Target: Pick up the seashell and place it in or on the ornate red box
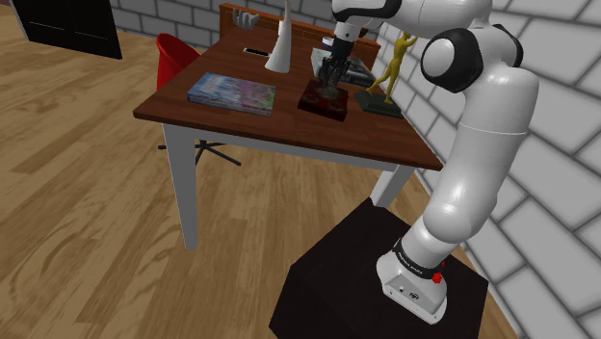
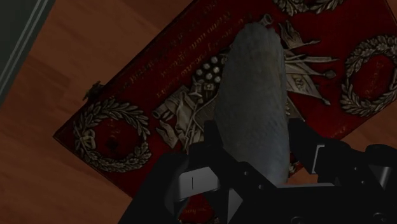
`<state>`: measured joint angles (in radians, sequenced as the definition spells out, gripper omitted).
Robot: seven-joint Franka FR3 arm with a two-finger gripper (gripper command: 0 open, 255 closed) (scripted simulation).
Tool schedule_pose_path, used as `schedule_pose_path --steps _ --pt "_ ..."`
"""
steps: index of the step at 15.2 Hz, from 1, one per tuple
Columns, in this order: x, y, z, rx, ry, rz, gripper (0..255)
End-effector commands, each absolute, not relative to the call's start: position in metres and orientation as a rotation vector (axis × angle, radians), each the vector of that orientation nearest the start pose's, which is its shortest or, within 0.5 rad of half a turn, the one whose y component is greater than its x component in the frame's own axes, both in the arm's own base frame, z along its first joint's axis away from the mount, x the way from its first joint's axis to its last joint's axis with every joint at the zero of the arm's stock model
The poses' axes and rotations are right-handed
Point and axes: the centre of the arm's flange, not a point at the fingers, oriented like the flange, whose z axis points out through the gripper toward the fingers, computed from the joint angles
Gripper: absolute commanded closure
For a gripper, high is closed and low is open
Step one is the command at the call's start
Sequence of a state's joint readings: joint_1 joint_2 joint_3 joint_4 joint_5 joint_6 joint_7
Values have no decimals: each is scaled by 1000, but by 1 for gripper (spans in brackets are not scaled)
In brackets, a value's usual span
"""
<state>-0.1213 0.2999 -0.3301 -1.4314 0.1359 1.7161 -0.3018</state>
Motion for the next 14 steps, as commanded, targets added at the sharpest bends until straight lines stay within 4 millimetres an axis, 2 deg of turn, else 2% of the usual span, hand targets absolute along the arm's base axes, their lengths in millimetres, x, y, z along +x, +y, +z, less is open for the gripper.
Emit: schedule_pose_path --steps 1,9,10,14 --pt "600 -246 520 -3097 241 -24 255" --pt "600 -246 518 -3097 241 -24 255" --pt "600 -246 518 -3097 241 -24 0" --pt "600 -246 518 -3097 241 -24 0"
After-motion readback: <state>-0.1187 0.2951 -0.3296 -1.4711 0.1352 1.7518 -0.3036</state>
